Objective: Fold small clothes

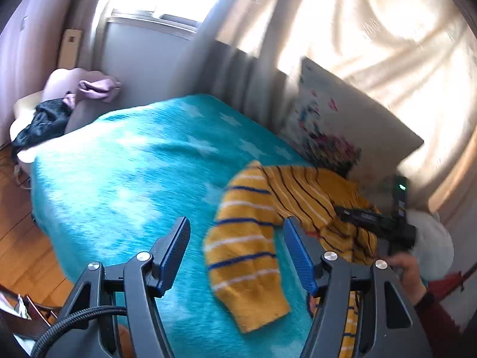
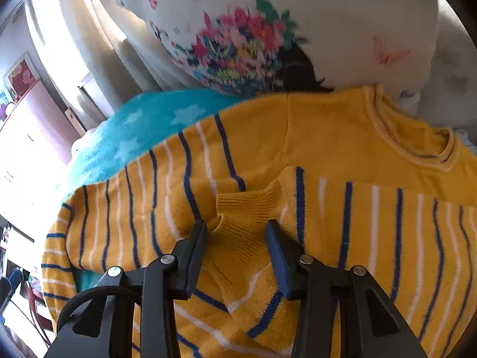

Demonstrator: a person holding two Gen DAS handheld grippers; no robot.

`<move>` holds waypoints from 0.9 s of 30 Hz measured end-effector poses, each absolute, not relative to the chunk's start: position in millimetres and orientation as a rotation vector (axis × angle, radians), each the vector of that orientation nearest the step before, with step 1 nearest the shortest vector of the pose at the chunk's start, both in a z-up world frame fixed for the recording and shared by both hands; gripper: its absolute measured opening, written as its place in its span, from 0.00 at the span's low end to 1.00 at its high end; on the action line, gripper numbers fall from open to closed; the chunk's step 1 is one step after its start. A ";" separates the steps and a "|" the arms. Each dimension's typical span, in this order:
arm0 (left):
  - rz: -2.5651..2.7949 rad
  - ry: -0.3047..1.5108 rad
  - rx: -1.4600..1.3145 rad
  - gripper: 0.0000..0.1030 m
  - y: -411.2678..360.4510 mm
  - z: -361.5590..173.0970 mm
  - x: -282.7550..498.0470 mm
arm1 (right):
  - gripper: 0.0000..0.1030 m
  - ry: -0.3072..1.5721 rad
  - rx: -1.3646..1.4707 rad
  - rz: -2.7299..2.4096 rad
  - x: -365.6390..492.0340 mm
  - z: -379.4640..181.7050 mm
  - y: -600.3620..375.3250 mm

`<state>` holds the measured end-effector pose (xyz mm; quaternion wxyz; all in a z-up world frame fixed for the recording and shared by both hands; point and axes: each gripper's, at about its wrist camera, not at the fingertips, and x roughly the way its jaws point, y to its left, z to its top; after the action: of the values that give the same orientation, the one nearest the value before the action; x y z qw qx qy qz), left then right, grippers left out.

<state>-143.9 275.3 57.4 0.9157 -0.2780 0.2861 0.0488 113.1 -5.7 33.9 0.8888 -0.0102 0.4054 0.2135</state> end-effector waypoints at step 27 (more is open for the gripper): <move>0.079 0.506 -0.545 0.66 267.4 93.2 -163.3 | 0.09 0.704 -0.220 0.741 -31.8 88.7 79.8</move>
<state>-163.3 267.4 93.2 0.9310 -0.2661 0.2469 0.0388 -31.8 79.8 88.7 0.8665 -0.1049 0.3360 0.3539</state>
